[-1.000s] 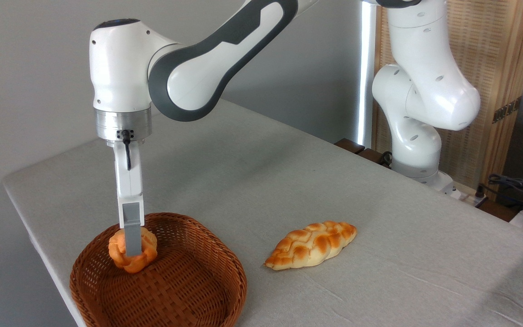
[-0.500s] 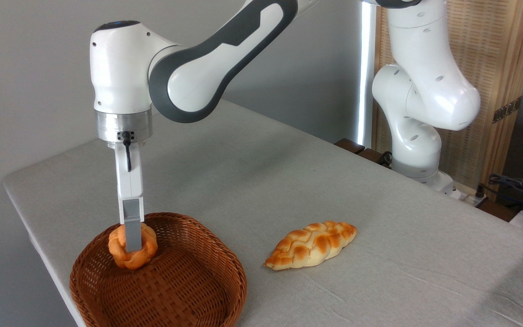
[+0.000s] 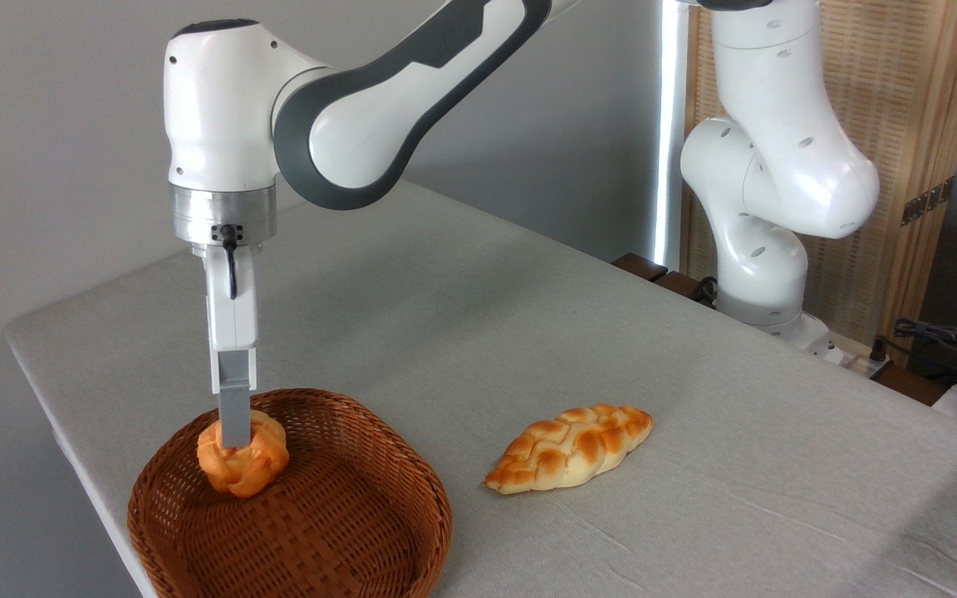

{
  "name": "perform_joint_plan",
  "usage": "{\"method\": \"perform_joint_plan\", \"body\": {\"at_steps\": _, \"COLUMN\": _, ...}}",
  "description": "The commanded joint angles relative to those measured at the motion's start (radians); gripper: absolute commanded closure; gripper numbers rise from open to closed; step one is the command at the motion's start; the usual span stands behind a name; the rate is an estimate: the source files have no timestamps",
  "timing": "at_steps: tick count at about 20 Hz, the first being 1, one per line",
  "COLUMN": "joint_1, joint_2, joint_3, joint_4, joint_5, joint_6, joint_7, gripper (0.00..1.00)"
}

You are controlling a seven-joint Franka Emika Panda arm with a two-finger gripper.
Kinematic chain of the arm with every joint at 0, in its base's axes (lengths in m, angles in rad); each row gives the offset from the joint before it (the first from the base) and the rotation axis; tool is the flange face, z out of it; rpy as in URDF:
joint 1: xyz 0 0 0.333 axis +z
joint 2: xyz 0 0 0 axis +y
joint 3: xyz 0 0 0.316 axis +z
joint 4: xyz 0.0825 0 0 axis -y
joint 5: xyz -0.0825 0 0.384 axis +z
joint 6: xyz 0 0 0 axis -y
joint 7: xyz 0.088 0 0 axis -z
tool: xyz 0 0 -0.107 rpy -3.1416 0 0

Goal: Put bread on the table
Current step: 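Close the gripper fingers around the orange bun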

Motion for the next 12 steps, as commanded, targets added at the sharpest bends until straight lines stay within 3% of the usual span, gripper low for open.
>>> {"method": "perform_joint_plan", "body": {"at_steps": 1, "joint_1": 0.008, "joint_2": -0.007, "joint_3": -0.006, "joint_4": -0.011, "joint_5": 0.012, "joint_6": 0.006, "joint_7": 0.009, "gripper": 0.88}}
{"method": "perform_joint_plan", "body": {"at_steps": 2, "joint_1": 0.008, "joint_2": -0.007, "joint_3": -0.006, "joint_4": -0.009, "joint_5": 0.012, "joint_6": 0.006, "joint_7": 0.009, "gripper": 0.97}}
{"method": "perform_joint_plan", "body": {"at_steps": 3, "joint_1": 0.008, "joint_2": -0.007, "joint_3": -0.006, "joint_4": -0.009, "joint_5": 0.012, "joint_6": 0.006, "joint_7": 0.009, "gripper": 1.00}}
{"method": "perform_joint_plan", "body": {"at_steps": 12, "joint_1": 0.012, "joint_2": -0.024, "joint_3": 0.000, "joint_4": -0.008, "joint_5": 0.012, "joint_6": 0.003, "joint_7": 0.005, "gripper": 1.00}}
